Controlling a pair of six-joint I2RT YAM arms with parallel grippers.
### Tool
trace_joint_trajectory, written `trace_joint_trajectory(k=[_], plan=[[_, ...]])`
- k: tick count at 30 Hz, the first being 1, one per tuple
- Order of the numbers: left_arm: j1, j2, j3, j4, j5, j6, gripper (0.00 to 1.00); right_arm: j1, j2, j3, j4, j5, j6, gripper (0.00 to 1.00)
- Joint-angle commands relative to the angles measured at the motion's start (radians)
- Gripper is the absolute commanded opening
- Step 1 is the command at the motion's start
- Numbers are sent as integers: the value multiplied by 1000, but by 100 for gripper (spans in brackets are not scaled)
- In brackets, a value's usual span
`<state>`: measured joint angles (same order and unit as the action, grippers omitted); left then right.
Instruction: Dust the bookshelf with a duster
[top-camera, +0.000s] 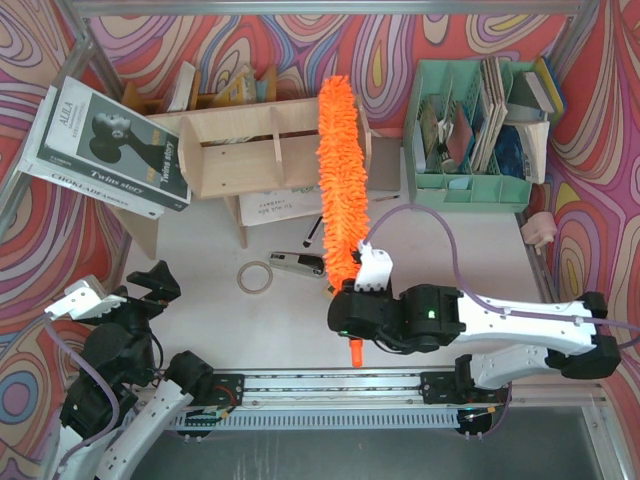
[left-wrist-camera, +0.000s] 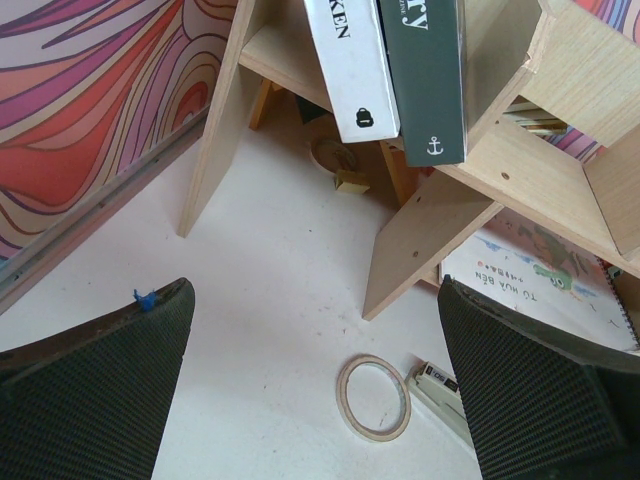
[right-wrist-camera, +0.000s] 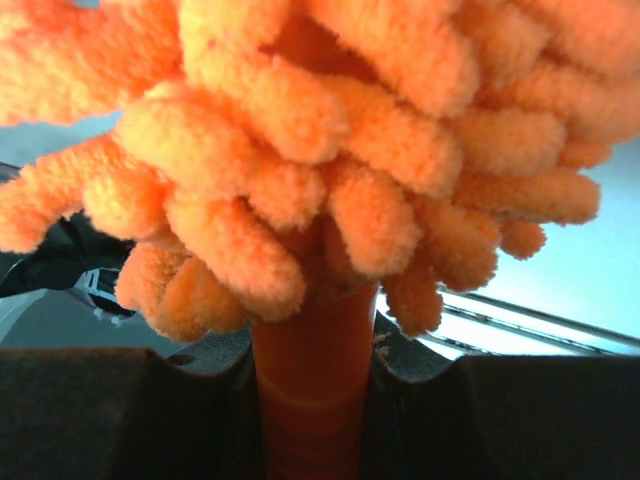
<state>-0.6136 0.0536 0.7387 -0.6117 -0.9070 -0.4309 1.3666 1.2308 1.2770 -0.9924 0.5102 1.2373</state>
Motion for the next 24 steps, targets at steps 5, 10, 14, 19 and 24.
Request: trace_joint_trajectory(k=[5,10,14,19,24], plan=[[5,-8,8,-5,-21,-3,98,-4,153,21,174,-36,-129,0],[5,-5,8,-5,-21,-3,98,-4,173,-34,168,-61,-87,0],[4,-8,8,-5,-20,-3,98,-7,121,-97,111,-41,-2,0],[5,-10,8,-5,-17,-5,98,-31,25,-137,-9,7,117,0],[5,-14,10,-6,-17,-6,98,-50,-36,-104,-39,27,106,0]])
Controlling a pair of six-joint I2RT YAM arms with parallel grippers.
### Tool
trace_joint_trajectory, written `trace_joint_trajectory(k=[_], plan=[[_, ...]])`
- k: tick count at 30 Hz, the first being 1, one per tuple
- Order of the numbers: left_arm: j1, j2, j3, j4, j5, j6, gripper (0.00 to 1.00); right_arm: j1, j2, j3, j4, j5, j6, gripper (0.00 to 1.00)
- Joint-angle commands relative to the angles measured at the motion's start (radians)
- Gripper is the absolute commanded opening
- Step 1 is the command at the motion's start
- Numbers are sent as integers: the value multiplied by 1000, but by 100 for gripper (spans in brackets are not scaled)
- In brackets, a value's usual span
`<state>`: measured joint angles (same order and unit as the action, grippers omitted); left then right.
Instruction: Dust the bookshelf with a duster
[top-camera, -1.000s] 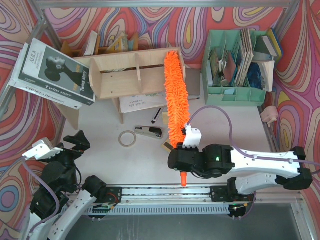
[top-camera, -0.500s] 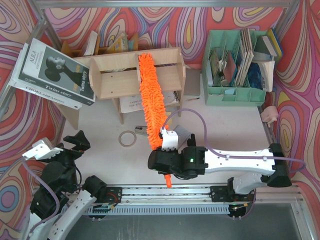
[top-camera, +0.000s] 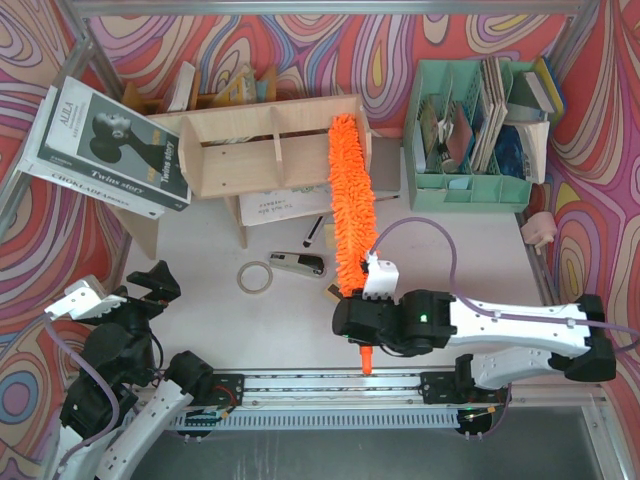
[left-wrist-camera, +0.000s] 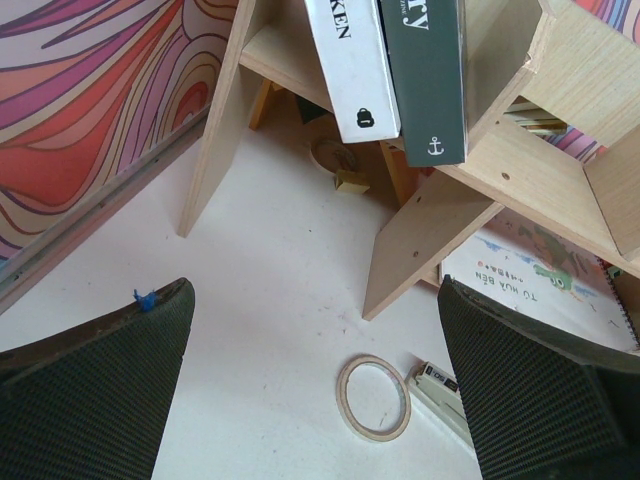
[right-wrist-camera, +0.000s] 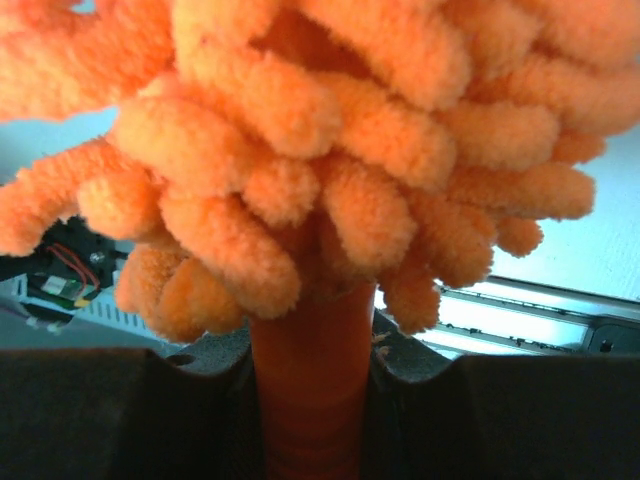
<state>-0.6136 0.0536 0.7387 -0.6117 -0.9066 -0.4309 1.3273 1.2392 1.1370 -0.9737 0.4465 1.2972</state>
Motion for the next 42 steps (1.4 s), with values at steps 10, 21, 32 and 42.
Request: trace_joint_trajectory(k=[10,21,32,42], plan=[[4,-14,8,-9,-21,-7,98,-10,63,181,92,53,-164,0],[5,-14,10,-14,-21,-10,98,-11,202,81,184,-70,-161,0],[4,5,11,-10,-21,-4,98,-30,-7,-13,70,70,-85,0],[5,18,10,-8,-21,-2,98,-33,-105,146,94,201,-298,0]])
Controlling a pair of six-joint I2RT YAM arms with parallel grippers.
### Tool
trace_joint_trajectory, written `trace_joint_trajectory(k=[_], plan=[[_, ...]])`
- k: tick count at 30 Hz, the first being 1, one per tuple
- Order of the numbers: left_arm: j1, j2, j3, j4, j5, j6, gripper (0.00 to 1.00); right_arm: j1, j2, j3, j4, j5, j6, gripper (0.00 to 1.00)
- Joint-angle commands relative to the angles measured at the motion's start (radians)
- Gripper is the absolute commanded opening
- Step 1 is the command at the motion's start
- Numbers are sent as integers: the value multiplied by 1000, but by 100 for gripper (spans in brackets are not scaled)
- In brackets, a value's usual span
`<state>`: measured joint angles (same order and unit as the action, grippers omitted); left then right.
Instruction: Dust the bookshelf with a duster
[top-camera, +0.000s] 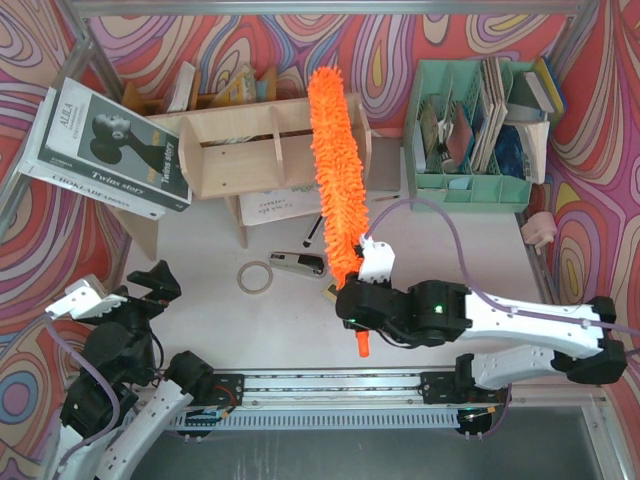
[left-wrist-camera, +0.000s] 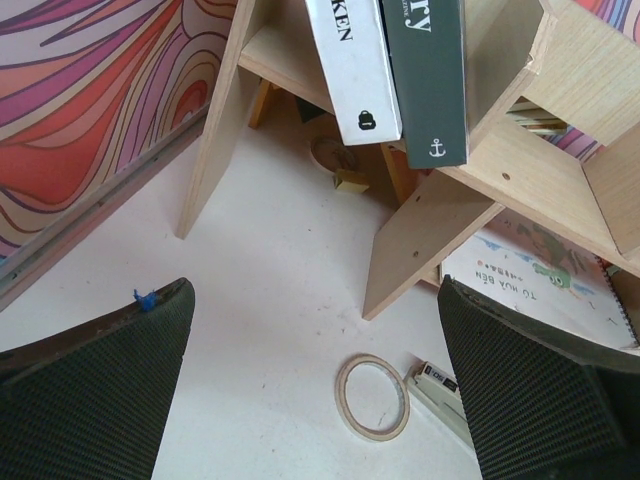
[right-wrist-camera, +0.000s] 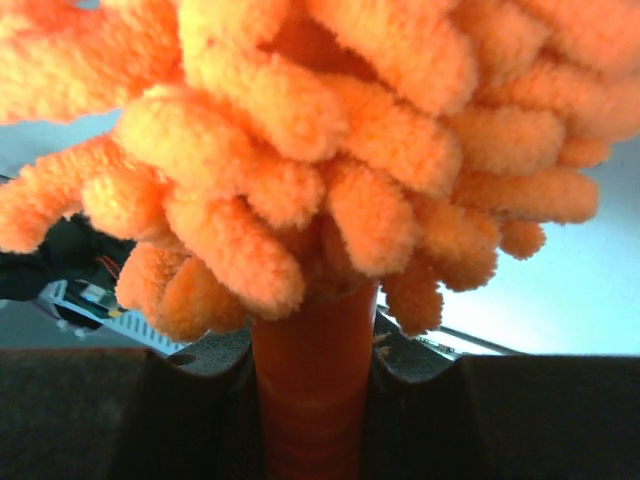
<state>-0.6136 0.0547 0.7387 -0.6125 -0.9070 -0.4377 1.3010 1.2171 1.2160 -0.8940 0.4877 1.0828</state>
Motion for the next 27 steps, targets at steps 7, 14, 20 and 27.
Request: trace_joint_trajectory(k=[7,14,20,27], plan=[[5,23,21,11,68,30,98,-7,-177,97,-35,277,-129,0],[5,69,42,42,238,70,98,-50,-175,70,-153,402,-133,0],[5,175,63,76,428,125,98,-307,-181,-30,0,221,-358,0],[5,222,50,112,453,150,98,-575,-95,-85,163,5,-572,0]])
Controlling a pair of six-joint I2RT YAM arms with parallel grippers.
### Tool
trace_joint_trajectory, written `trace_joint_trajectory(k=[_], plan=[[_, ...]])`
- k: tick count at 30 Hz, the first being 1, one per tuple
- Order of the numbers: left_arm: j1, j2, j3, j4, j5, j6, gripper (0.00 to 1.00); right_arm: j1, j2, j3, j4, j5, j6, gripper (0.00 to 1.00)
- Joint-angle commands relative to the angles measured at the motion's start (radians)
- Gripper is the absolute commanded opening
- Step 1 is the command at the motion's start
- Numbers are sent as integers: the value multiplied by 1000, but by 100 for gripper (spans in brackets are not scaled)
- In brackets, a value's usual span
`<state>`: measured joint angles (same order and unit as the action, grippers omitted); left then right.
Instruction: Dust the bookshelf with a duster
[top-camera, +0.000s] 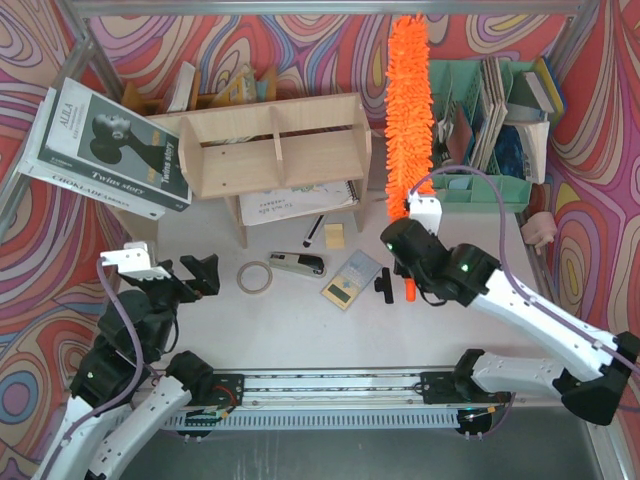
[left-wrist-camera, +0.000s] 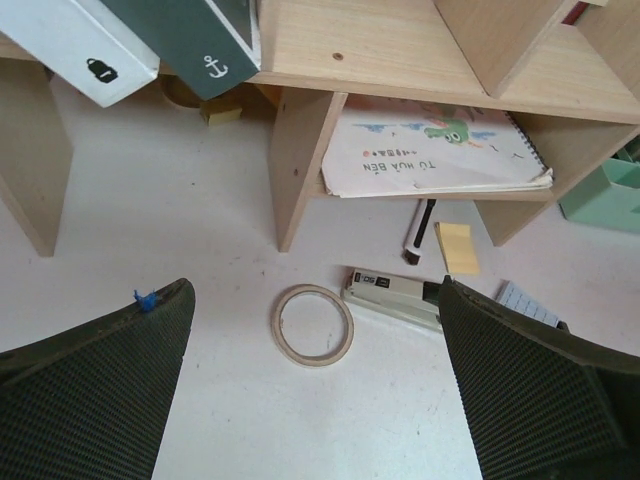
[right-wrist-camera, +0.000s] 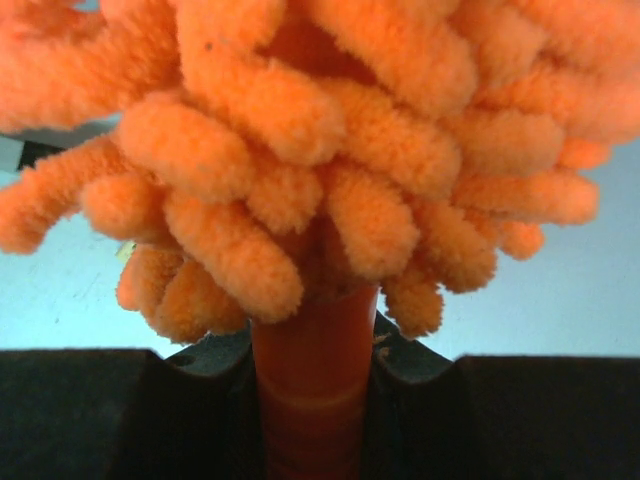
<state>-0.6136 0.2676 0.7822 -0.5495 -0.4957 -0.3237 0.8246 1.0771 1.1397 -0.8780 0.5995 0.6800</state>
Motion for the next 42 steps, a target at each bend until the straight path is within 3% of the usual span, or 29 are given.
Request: trace_joint_trajectory(k=[1,11,19,33,42], plan=[[5,10,4,49,35,36,98,-119,58,-18,174,-129,-198,0],[5,-2,-25,56,-49,27,98,-137,136,-94,293,-176,-264,0],[8,53,-20,57,-44,27,98,-136,173,-158,329,-225,-224,0],[20,7,-29,59,-59,11,98,-137,182,-411,426,-276,-118,0],[20,-5,-31,50,-69,3,98,-136,115,-223,342,-200,-194,0]])
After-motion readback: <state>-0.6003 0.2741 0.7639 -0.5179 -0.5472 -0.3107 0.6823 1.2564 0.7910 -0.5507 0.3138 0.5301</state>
